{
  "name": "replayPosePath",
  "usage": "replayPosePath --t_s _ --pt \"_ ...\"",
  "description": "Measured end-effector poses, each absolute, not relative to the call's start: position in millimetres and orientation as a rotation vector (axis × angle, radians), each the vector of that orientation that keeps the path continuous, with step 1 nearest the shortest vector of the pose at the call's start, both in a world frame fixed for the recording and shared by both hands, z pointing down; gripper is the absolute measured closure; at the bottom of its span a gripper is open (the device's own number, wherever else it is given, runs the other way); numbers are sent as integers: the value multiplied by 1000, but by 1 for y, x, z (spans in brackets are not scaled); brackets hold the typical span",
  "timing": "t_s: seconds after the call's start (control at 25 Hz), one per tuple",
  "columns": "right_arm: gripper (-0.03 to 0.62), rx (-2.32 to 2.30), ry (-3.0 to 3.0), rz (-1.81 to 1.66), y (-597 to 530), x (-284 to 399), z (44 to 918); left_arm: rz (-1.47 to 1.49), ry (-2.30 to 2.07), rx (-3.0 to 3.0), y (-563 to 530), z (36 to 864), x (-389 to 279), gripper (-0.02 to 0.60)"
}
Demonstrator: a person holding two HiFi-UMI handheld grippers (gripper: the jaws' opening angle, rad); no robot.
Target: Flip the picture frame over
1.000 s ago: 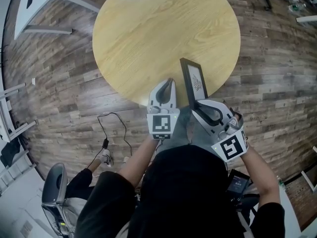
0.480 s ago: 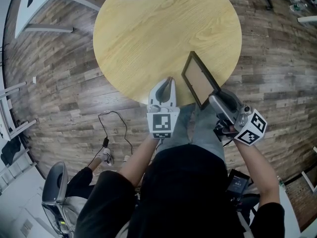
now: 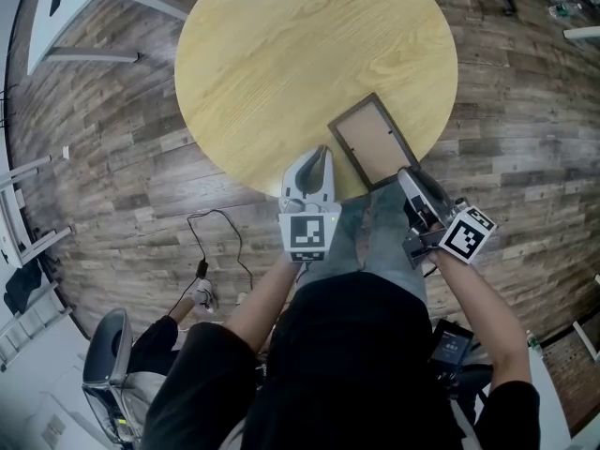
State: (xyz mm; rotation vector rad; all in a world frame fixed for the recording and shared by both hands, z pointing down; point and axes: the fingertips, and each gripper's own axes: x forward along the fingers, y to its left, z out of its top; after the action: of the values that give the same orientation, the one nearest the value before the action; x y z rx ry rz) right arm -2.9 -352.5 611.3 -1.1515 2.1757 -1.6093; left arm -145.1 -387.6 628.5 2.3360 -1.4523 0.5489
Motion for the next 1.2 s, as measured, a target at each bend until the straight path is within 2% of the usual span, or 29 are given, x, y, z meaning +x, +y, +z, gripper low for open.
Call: replayPosePath --t_s 0.8,1.2 --pt "482 -1312 2100 -2067 -331 -12 655 587 -1434 2355 -385 629 -143 558" --pt "441 -1376 2652 -1905 -343 -20 656 609 -1444 2353 -389 632 -142 558"
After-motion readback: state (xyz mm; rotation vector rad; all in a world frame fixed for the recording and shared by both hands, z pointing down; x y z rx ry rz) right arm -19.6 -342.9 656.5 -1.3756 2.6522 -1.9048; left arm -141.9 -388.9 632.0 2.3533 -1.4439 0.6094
